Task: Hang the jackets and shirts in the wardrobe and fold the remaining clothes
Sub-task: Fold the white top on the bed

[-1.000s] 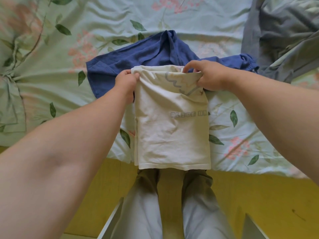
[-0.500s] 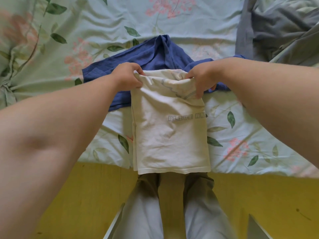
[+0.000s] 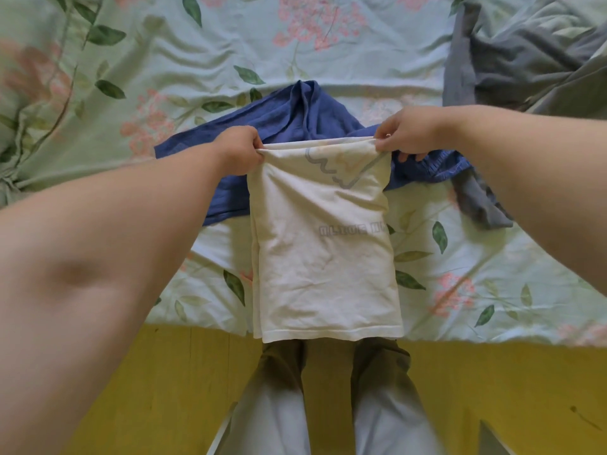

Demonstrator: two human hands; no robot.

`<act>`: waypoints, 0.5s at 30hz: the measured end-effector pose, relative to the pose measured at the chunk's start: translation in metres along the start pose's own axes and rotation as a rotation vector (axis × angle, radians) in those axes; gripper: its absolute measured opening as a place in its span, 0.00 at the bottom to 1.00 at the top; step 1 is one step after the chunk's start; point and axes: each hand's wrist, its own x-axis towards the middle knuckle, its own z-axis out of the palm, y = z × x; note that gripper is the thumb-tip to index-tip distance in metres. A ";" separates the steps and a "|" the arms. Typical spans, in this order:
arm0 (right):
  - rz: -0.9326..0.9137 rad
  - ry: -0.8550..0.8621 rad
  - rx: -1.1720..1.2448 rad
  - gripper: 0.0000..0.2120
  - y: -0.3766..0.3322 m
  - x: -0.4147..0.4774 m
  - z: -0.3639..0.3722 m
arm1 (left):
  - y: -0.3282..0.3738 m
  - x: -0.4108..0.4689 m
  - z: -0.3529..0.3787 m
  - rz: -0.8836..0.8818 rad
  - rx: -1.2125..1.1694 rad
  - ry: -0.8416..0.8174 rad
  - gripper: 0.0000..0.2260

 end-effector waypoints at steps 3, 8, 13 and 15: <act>0.001 -0.067 0.069 0.10 0.003 -0.003 0.004 | -0.001 0.002 0.001 -0.015 0.017 -0.008 0.02; 0.010 0.229 0.428 0.10 0.010 0.003 0.002 | -0.006 0.006 0.001 -0.036 -0.031 0.002 0.03; 0.080 0.348 0.512 0.09 0.004 0.012 0.020 | 0.001 0.007 0.004 -0.104 -0.071 0.046 0.03; 0.117 0.418 0.527 0.07 0.004 0.014 0.021 | 0.005 0.006 0.008 -0.137 -0.100 0.058 0.05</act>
